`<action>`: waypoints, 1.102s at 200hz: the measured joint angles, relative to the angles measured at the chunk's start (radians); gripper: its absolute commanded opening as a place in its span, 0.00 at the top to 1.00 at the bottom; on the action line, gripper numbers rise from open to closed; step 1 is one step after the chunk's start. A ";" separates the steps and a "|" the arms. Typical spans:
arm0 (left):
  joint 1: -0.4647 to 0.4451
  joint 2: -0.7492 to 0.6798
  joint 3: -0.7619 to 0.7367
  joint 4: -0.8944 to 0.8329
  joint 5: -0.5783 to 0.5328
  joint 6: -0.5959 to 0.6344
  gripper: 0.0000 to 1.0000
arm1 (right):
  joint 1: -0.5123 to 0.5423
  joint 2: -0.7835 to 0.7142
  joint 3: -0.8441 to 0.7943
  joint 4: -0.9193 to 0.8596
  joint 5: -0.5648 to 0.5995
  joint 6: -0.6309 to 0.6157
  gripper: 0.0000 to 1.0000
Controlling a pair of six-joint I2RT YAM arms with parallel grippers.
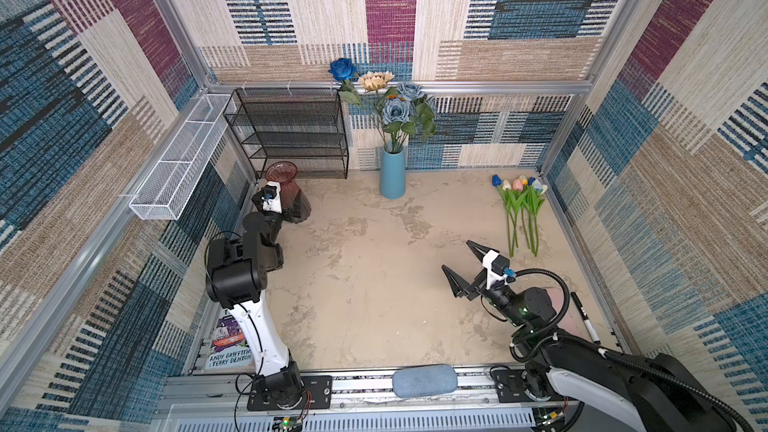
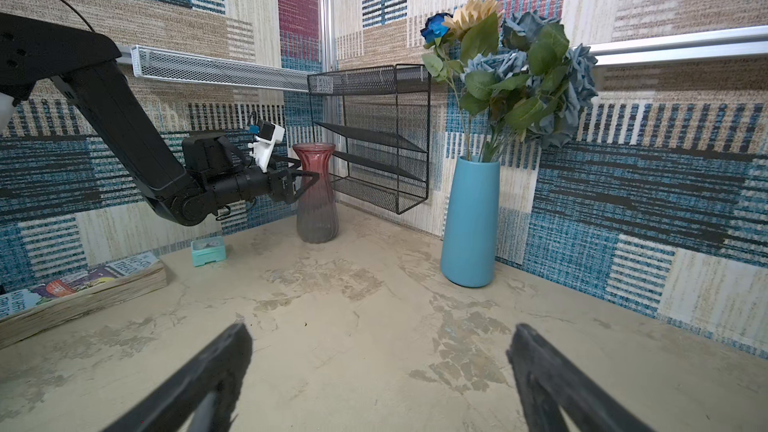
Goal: Arrange the flowers into the vase
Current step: 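Reach the left gripper to the pink glass vase and grasp its rim, then slide the pink vase to table centre with left gripper while right arm reaches tulips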
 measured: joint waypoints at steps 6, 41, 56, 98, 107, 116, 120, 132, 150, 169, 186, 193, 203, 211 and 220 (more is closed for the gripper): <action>0.000 0.011 0.018 0.000 0.000 0.000 0.01 | 0.000 0.000 0.000 0.000 0.000 0.000 0.00; 0.000 0.081 0.141 -0.010 0.001 -0.014 0.00 | 0.000 0.004 0.000 0.000 0.000 -0.004 0.00; -0.002 0.102 0.178 -0.017 0.006 -0.022 0.02 | 0.000 0.003 0.003 0.000 0.001 -0.005 0.00; -0.007 0.155 0.254 -0.054 0.040 -0.044 0.17 | 0.000 -0.009 0.004 0.000 0.011 -0.008 0.00; -0.008 0.162 0.264 -0.063 0.052 -0.045 0.19 | 0.000 -0.008 0.004 0.000 0.011 -0.008 0.00; -0.010 0.166 0.275 -0.075 0.051 -0.043 0.24 | 0.000 -0.003 0.004 0.001 0.012 -0.008 0.00; -0.011 0.167 0.281 -0.084 0.051 -0.043 0.27 | 0.000 -0.001 0.004 0.000 0.012 -0.008 0.00; -0.014 0.169 0.292 -0.103 0.058 -0.061 0.34 | 0.000 0.004 0.004 0.000 0.012 -0.009 0.00; -0.017 0.169 0.302 -0.106 0.058 -0.048 0.37 | 0.000 0.009 0.004 0.000 0.012 -0.011 0.00; -0.015 0.169 0.302 -0.106 0.059 -0.050 0.42 | 0.000 0.013 0.004 0.000 0.011 -0.011 0.00; -0.015 0.169 0.301 -0.104 0.060 -0.050 0.52 | 0.000 0.014 0.005 0.000 0.011 -0.011 0.00; -0.015 0.169 0.297 -0.097 0.059 -0.051 0.55 | 0.000 0.014 0.005 0.000 0.011 -0.011 0.00; -0.015 0.169 0.287 -0.082 0.060 -0.053 0.60 | 0.000 0.014 0.005 0.000 0.011 -0.011 0.00; -0.015 0.164 0.277 -0.074 0.061 -0.061 0.64 | 0.000 0.013 0.005 0.000 0.011 -0.011 0.00; -0.018 0.151 0.260 -0.074 0.067 -0.068 0.67 | 0.000 0.012 0.005 0.000 0.011 -0.011 0.00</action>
